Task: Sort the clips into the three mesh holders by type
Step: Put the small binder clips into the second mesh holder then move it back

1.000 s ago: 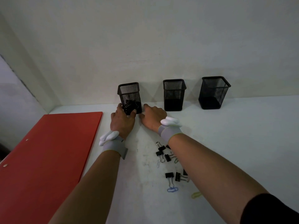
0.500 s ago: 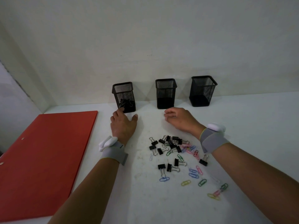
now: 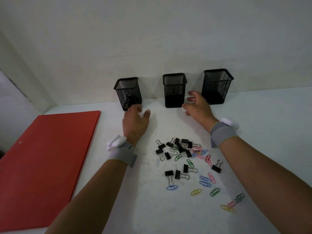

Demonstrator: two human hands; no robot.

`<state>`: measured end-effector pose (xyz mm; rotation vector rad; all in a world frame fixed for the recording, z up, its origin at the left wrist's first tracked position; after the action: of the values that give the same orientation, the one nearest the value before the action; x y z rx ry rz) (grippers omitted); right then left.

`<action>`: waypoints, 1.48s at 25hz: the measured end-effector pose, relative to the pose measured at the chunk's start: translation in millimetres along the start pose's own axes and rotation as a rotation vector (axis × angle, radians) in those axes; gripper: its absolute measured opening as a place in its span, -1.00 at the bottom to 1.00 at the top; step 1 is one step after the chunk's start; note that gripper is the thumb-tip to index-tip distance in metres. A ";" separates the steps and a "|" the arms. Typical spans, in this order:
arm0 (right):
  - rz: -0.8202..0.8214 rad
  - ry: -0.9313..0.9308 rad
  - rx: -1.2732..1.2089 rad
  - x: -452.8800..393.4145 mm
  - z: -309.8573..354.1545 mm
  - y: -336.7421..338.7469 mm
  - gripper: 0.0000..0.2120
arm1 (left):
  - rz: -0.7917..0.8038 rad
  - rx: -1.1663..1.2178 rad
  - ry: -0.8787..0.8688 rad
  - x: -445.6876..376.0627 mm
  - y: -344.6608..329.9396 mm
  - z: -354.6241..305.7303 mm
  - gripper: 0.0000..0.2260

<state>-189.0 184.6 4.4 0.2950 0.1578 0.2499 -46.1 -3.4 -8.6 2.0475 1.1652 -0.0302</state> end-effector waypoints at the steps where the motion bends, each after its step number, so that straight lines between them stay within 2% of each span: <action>1: 0.020 0.005 -0.005 -2.1 0.7 -1.4 -0.47 | 0.068 0.074 -0.021 0.2 -9.3 -9.1 -0.62; 4: 0.055 0.046 0.038 -2.0 -0.4 -4.4 -0.45 | 0.221 0.051 -0.068 -2.0 -34.7 -33.6 -0.55; 7: 0.098 0.098 0.062 0.1 -0.1 -5.5 -0.50 | 0.263 0.000 -0.087 -3.8 -41.6 -38.3 -0.51; 9: 0.164 0.094 0.051 8.4 3.1 -6.6 -0.51 | 0.283 0.074 -0.068 0.6 -35.4 -36.1 -0.52; 13: 0.366 0.159 0.105 44.1 15.6 -21.4 -0.49 | 0.162 0.243 0.039 33.2 -2.3 -25.8 -0.54; 18: 0.631 0.206 0.179 94.4 39.0 -37.1 -0.44 | 0.067 0.161 0.080 90.4 47.4 3.7 -0.52; 23: 0.752 0.279 0.316 145.8 47.7 -27.2 -0.43 | 0.030 0.102 0.167 135.6 82.6 17.9 -0.47; 25: 0.695 0.376 0.413 151.3 48.2 -18.1 -0.45 | -0.013 0.108 0.233 149.0 93.6 15.0 -0.46; 28: 0.464 0.430 0.635 135.2 43.2 11.7 -0.46 | -0.100 0.207 0.299 161.9 104.9 2.8 -0.54; 31: 0.528 0.396 0.744 131.0 25.2 28.0 -0.52 | -0.150 0.241 0.281 164.3 109.5 -4.1 -0.71; 34: 0.505 0.386 0.641 136.0 21.5 31.8 -0.74 | -0.136 0.226 0.205 167.1 107.7 -9.5 -0.79; 37: 0.447 0.280 0.488 136.1 23.6 40.5 -0.86 | -0.065 0.191 0.089 170.5 103.4 -15.9 -0.86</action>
<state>-63.3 252.0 23.1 0.7829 0.4330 0.7004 124.8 100.2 2.2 2.1959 1.3278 -0.0859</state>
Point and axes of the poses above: each hand's wrist, its own x-axis away from the middle knuckle, its own y-axis out of the back of the hand, z = x × y, the point moved 3 cm from there along -x, towards the middle knuckle, and after that the axes turned 9 degrees about -z, right-handed, at the moved point
